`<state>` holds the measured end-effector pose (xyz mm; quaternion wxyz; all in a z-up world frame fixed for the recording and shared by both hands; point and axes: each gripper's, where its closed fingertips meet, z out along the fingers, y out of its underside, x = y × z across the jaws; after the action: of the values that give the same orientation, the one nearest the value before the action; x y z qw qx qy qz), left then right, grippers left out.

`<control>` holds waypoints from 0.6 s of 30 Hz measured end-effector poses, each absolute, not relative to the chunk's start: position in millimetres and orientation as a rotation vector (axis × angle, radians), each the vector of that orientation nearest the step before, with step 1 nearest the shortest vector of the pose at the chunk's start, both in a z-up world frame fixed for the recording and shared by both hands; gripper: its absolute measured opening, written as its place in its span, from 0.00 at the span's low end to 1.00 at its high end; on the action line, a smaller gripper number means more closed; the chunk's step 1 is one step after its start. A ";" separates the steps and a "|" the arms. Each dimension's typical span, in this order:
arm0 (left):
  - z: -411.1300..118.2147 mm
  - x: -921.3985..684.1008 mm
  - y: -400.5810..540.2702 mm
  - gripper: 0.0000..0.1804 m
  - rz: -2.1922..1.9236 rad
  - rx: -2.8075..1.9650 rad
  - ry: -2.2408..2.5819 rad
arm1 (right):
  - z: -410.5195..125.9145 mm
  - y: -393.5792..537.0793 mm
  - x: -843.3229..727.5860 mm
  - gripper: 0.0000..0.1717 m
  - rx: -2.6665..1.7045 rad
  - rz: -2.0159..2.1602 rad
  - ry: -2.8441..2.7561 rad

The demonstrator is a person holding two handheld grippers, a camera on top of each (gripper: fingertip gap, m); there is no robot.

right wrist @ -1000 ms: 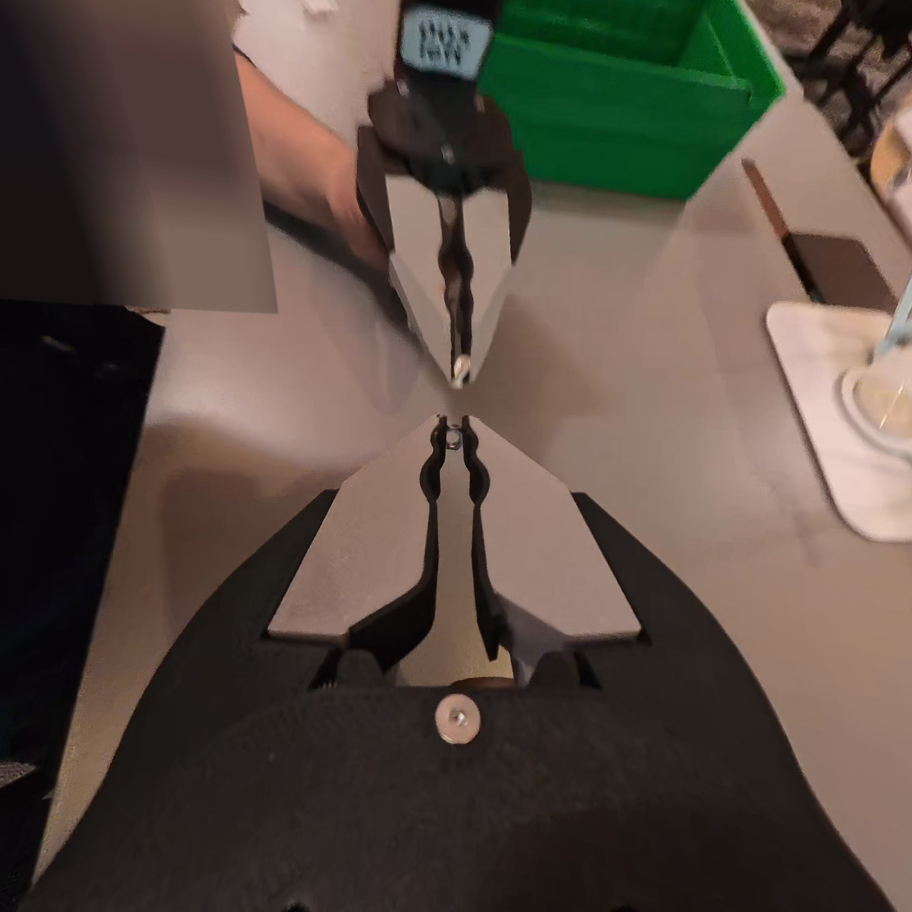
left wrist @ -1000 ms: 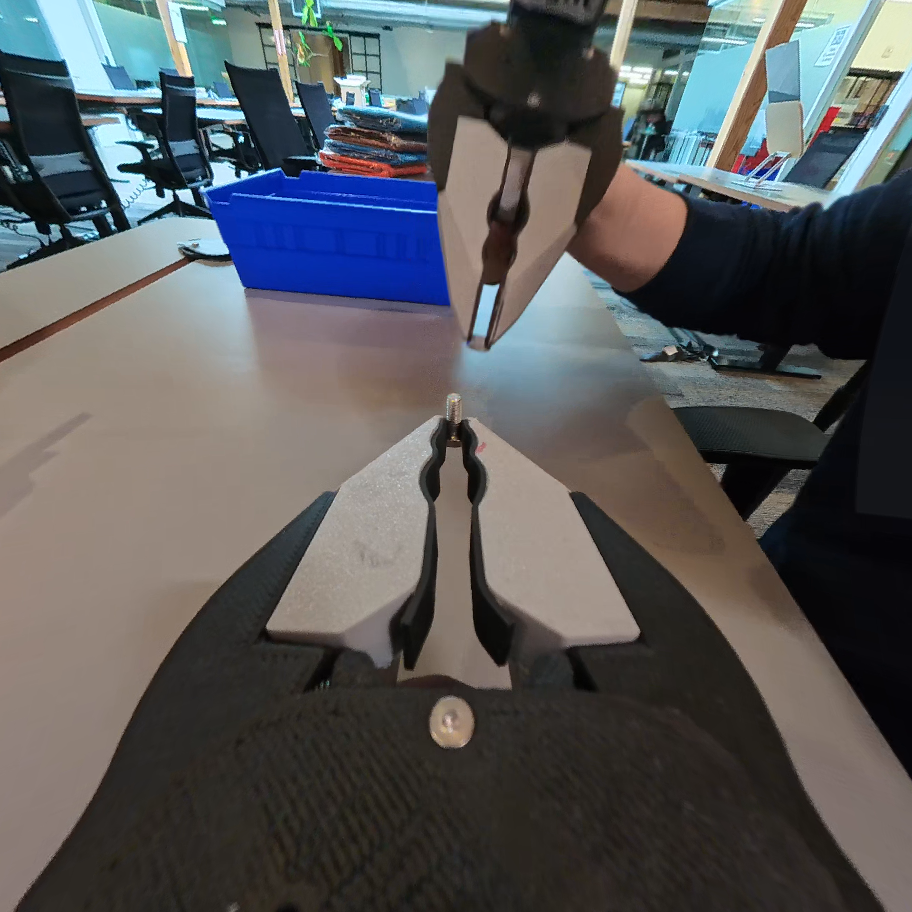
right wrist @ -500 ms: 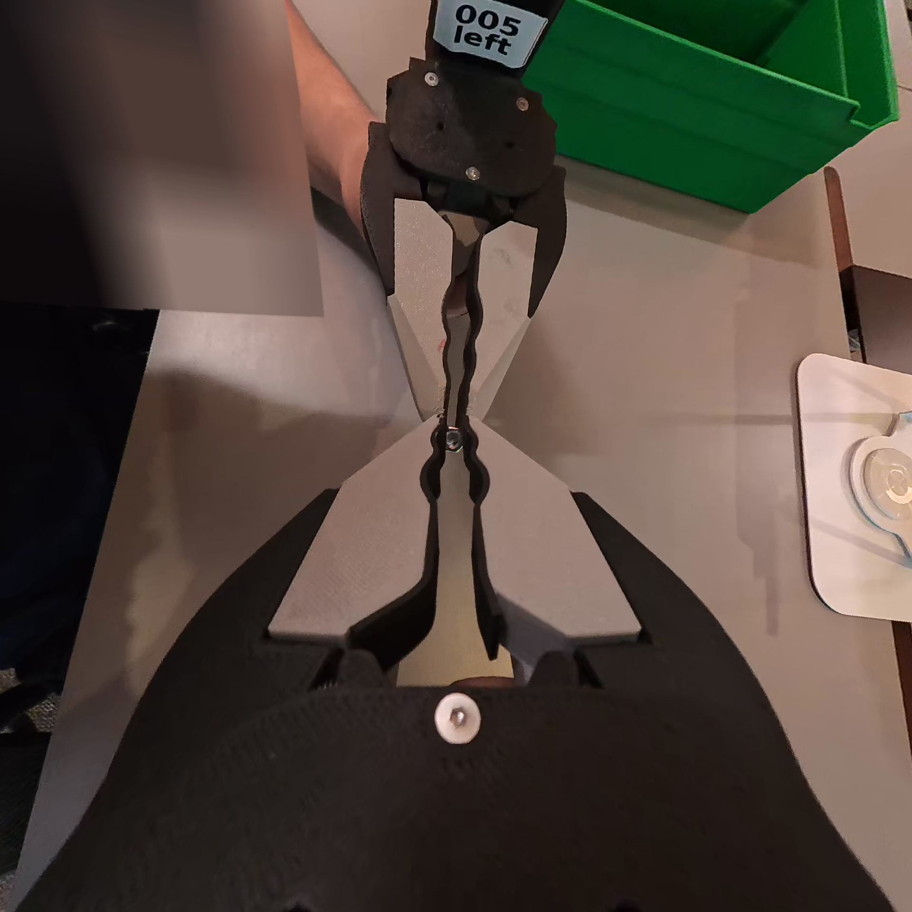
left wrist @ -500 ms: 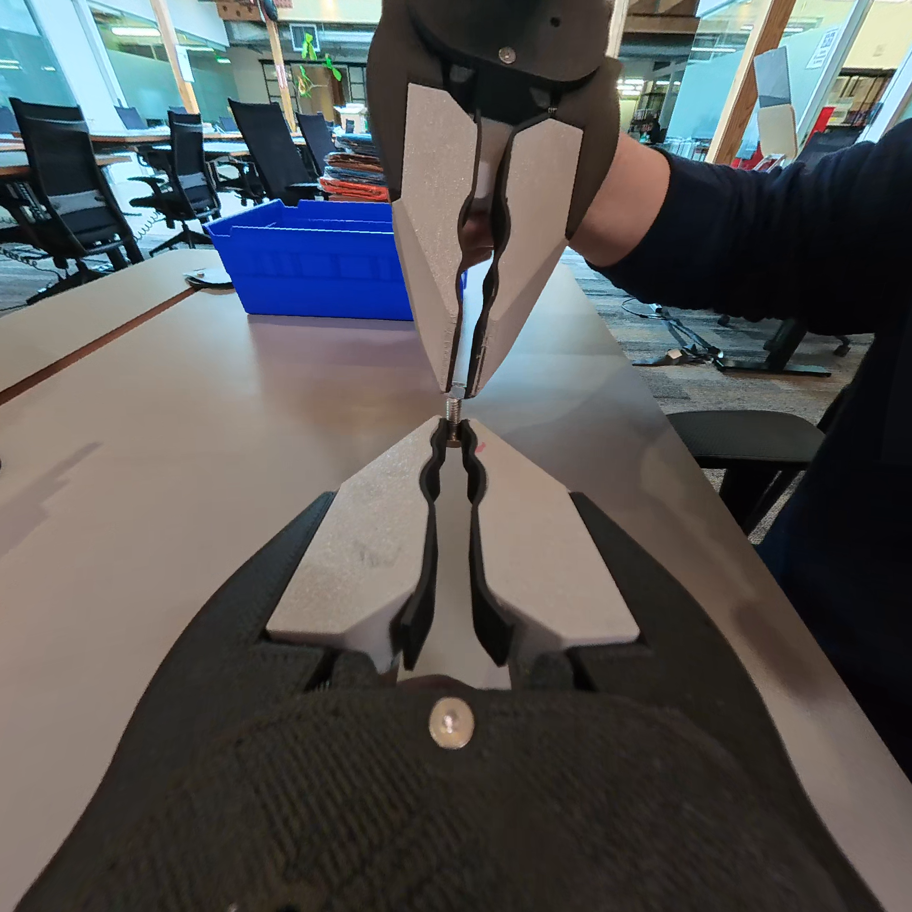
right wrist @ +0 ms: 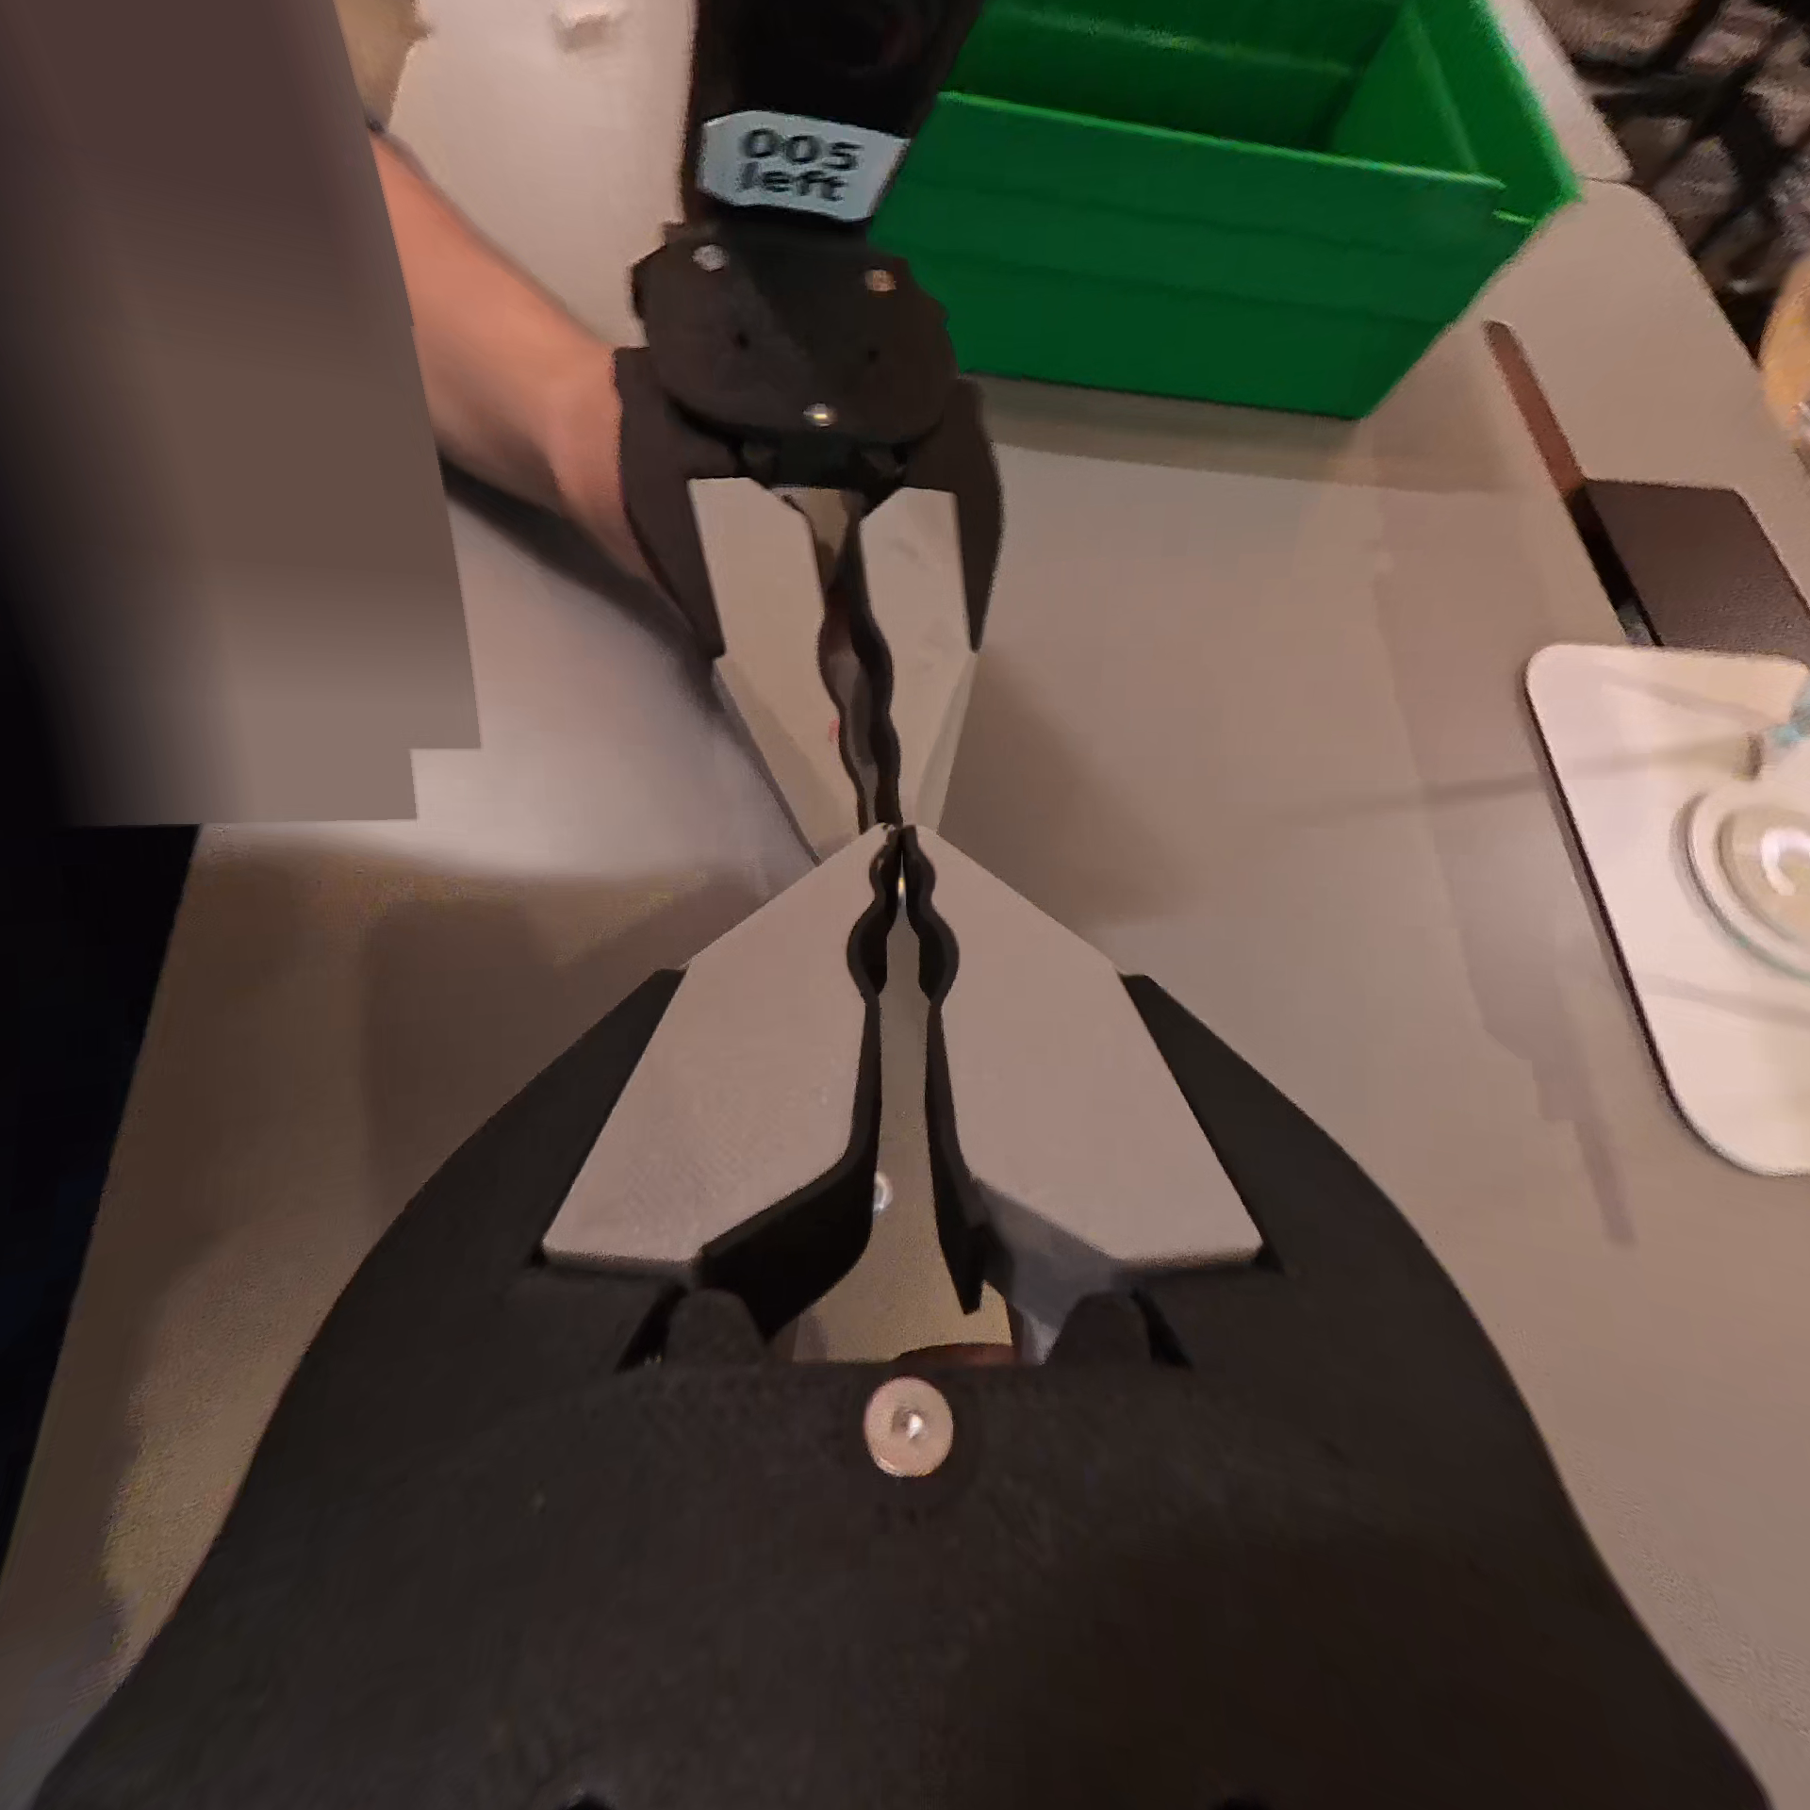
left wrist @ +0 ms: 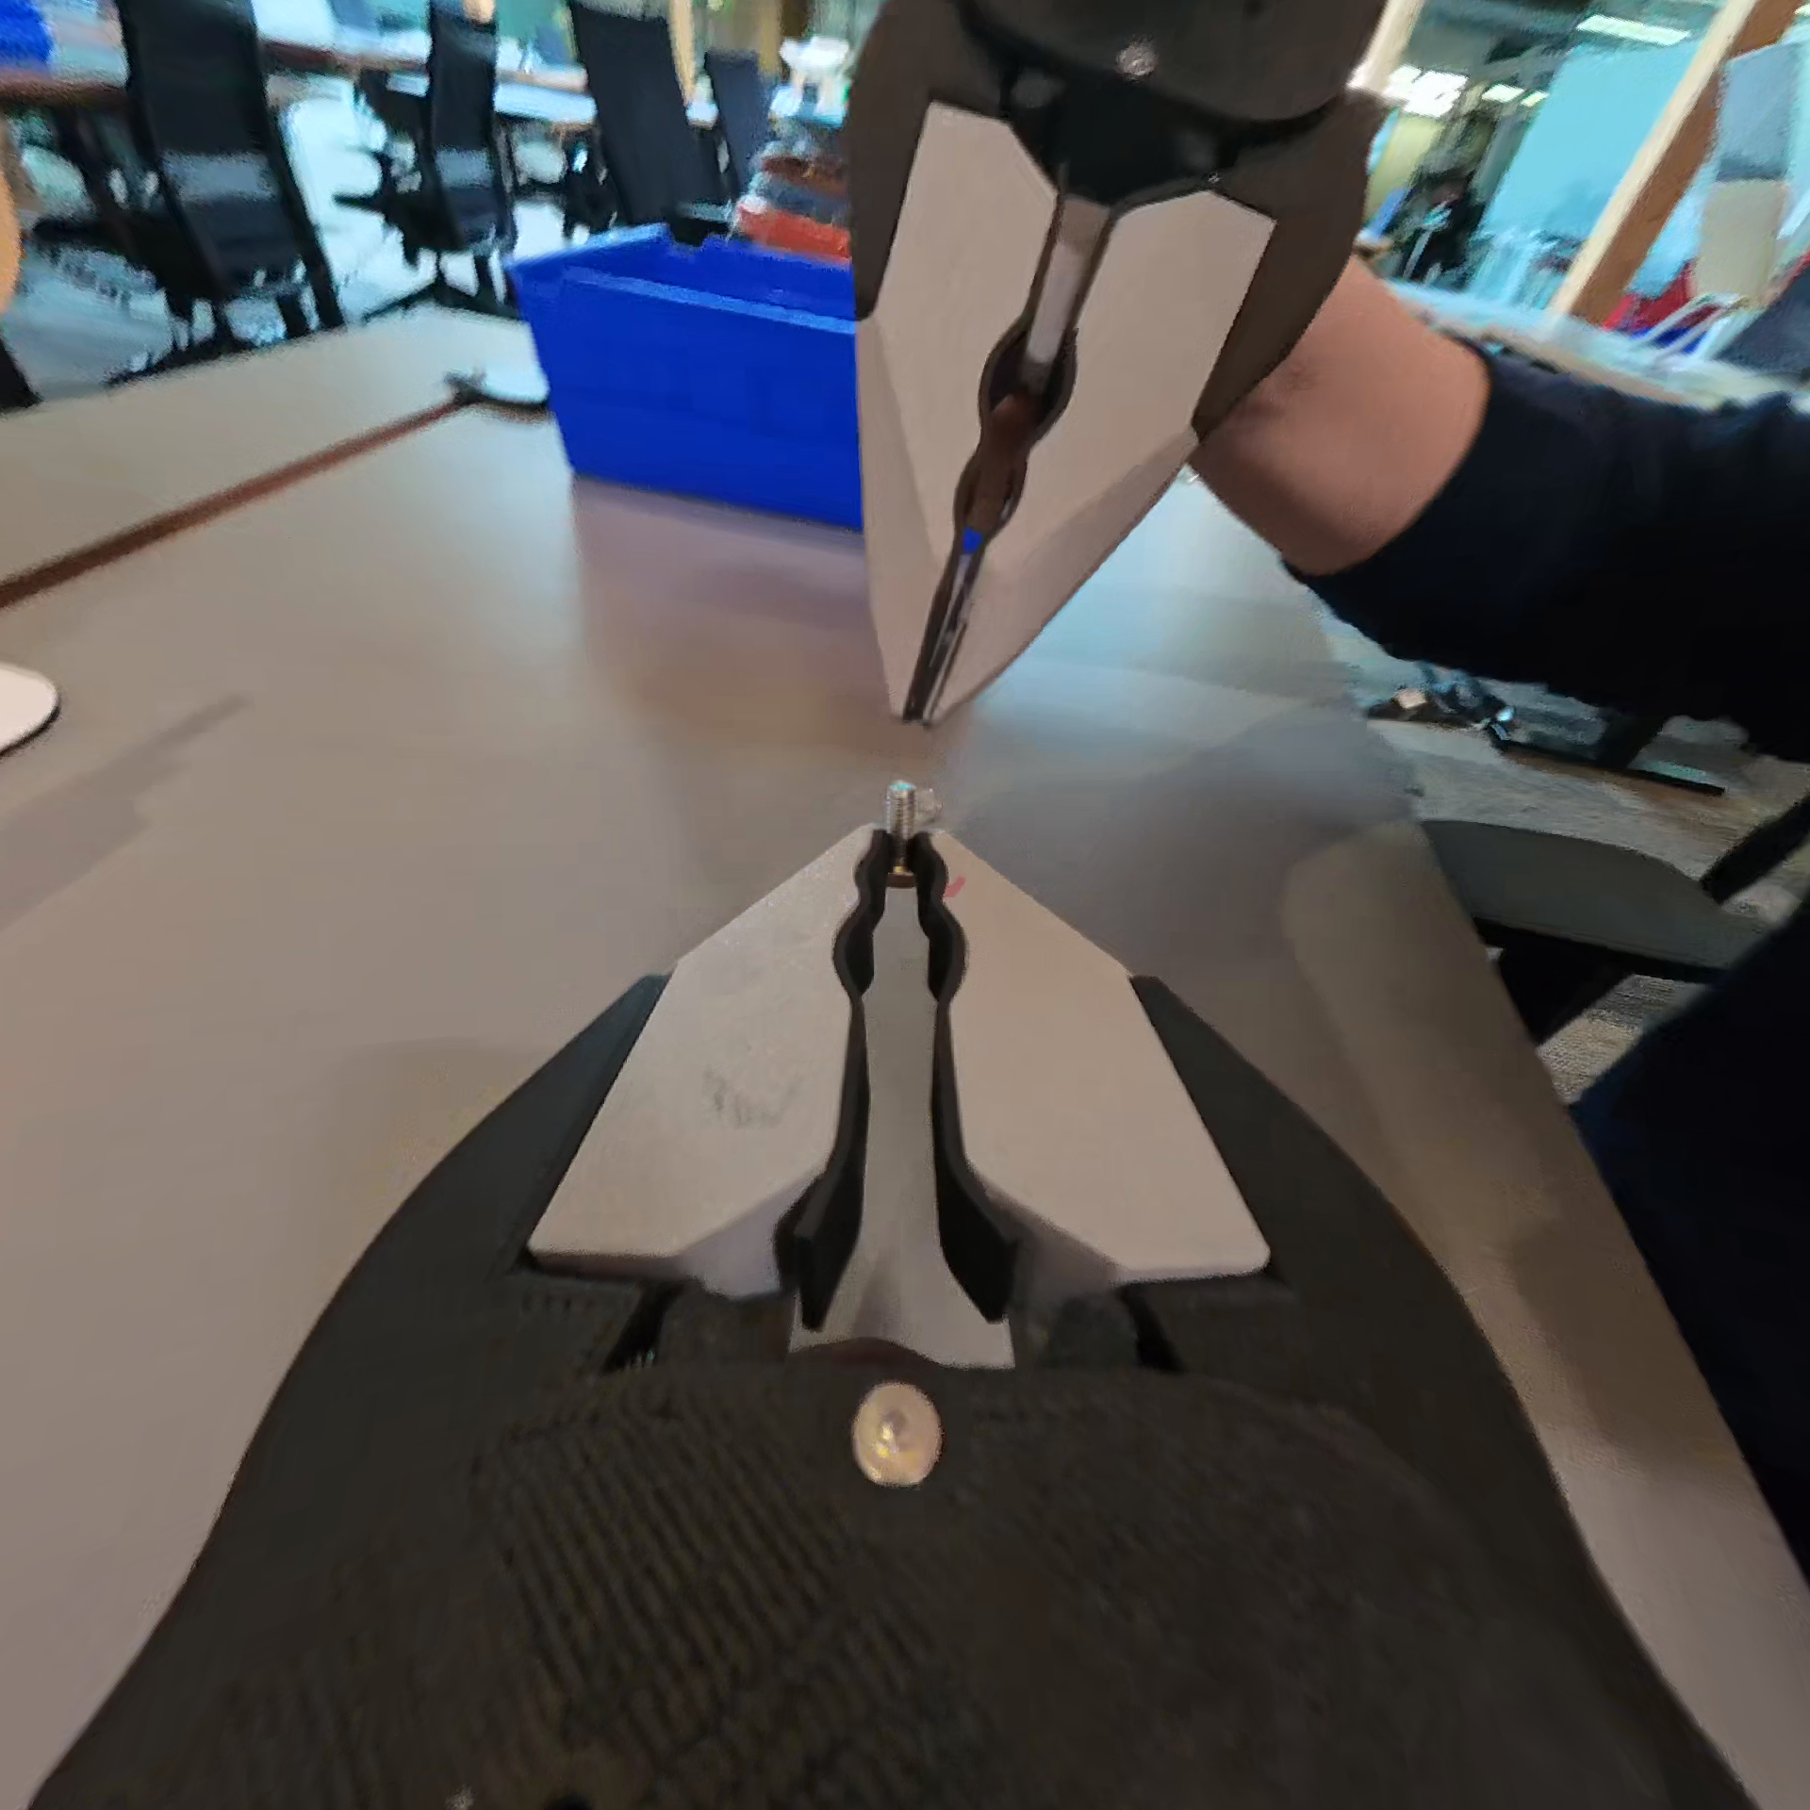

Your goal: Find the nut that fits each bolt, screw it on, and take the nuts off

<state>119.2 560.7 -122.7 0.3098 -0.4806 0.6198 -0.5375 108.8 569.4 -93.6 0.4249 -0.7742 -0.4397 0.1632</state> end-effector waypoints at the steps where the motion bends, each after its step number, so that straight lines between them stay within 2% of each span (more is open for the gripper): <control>1: -128.5 120.4 565.8 0.02 -1.392 -1.311 1.637 | -97.7 572.8 117.4 0.00 -1.939 0.417 -1.025; 13: -126.7 121.0 567.1 0.02 -1.415 -1.305 1.624 | -146.2 552.4 220.0 0.04 -1.941 0.362 -0.487; 18: -120.8 120.2 560.0 0.02 -1.460 -1.250 1.622 | -132.3 558.6 219.6 0.06 -1.822 0.425 -0.433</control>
<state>120.2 560.0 -120.8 0.3079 -0.4729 0.6136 -0.5523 219.6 558.6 -132.3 0.5733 -0.7773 -0.1849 0.1814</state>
